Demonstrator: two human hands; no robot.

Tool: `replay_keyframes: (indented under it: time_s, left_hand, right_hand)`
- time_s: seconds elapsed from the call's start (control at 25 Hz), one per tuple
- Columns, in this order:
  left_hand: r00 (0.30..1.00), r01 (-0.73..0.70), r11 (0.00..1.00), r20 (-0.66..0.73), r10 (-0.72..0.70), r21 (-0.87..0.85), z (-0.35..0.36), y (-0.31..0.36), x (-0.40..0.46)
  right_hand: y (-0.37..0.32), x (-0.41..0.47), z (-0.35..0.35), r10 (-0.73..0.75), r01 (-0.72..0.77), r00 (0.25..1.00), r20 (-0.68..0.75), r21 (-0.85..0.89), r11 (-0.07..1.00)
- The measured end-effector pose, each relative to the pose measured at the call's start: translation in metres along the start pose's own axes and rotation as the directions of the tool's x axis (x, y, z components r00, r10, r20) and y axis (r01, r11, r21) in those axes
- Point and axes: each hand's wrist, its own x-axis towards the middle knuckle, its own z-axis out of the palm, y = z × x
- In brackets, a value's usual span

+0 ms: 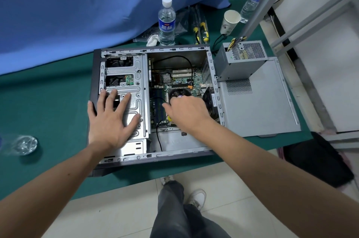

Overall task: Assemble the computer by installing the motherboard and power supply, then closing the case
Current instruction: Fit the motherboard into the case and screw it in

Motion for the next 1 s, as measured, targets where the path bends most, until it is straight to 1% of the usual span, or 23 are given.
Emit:
replay_keyframes:
  time_s: [0.08, 0.12, 0.16, 0.2, 0.24, 0.32, 0.4, 0.48, 0.56, 0.64, 0.72, 0.76, 0.8, 0.84, 0.92, 1.0]
  left_hand:
    - [1.000, -0.003, 1.000, 0.003, 0.003, 0.003, 0.001, 0.001, 0.000]
    - [1.000, -0.002, 1.000, 0.007, 0.001, 0.010, 0.001, 0.001, 0.000]
    - [1.000, 0.000, 1.000, 0.014, 0.000, 0.019, 0.000, 0.001, 0.000]
    - [1.000, -0.002, 1.000, 0.022, 0.001, 0.027, 0.000, 0.001, -0.001]
    - [1.000, -0.004, 1.000, 0.025, 0.003, 0.031, -0.001, 0.001, -0.001]
    - [1.000, -0.007, 1.000, 0.030, 0.006, 0.021, -0.002, 0.001, -0.003]
    - [0.999, -0.016, 1.000, 0.031, 0.015, 0.005, -0.005, 0.003, -0.002]
    - [0.997, -0.059, 0.998, 0.044, 0.059, 0.005, -0.008, 0.005, -0.004]
    - [0.993, -0.104, 0.994, 0.054, 0.107, -0.040, -0.011, 0.010, -0.008]
    - [0.992, -0.096, 0.987, 0.074, 0.107, -0.131, -0.016, 0.014, -0.010]
    - [0.989, -0.085, 0.978, 0.106, 0.107, -0.192, -0.020, 0.022, -0.015]
    - [0.988, -0.085, 0.976, 0.110, 0.109, -0.202, -0.021, 0.027, -0.019]
    - [0.988, -0.086, 0.975, 0.107, 0.110, -0.205, -0.021, 0.032, -0.023]
    - [0.990, -0.085, 0.975, 0.094, 0.106, -0.204, -0.021, 0.036, -0.026]
    - [0.994, -0.065, 0.978, 0.076, 0.082, -0.197, -0.020, 0.037, -0.030]
    - [0.996, -0.041, 0.978, 0.070, 0.056, -0.204, -0.017, 0.037, -0.029]
  right_hand:
    - [0.005, -0.001, -0.002, -0.002, -0.009, 0.996, 0.091, 0.130, 0.991]
    - [0.005, -0.003, -0.006, -0.037, 0.006, 0.988, 0.151, 0.202, 0.979]
    - [0.005, -0.004, -0.009, -0.100, 0.053, 0.977, 0.187, 0.240, 0.969]
    - [0.003, -0.006, -0.012, -0.155, 0.109, 0.969, 0.191, 0.233, 0.966]
    - [0.000, -0.008, -0.013, -0.184, 0.152, 0.969, 0.164, 0.191, 0.970]
    - [-0.010, -0.012, -0.015, -0.182, 0.175, 0.979, 0.093, 0.079, 0.981]
    - [-0.018, -0.012, -0.011, -0.127, 0.129, 0.991, 0.040, -0.041, 0.991]
    - [-0.020, -0.008, -0.011, -0.049, 0.050, 0.999, 0.010, -0.094, 0.994]
    - [-0.014, -0.003, -0.010, 0.026, -0.022, 0.999, 0.038, -0.101, 0.995]
    - [-0.005, -0.002, -0.009, 0.030, -0.021, 0.991, 0.132, -0.075, 0.997]
    - [0.003, -0.006, -0.009, -0.022, -0.007, 0.969, 0.248, 0.116, 0.993]
    - [0.004, -0.010, -0.009, -0.070, 0.014, 0.963, 0.259, 0.210, 0.978]
    - [0.005, -0.012, -0.009, -0.109, 0.043, 0.964, 0.243, 0.261, 0.964]
    - [0.004, -0.014, -0.008, -0.141, 0.081, 0.965, 0.219, 0.265, 0.961]
    - [-0.002, -0.016, -0.006, -0.179, 0.142, 0.969, 0.168, 0.211, 0.967]
    - [-0.007, -0.015, -0.006, -0.163, 0.145, 0.980, 0.116, 0.154, 0.978]
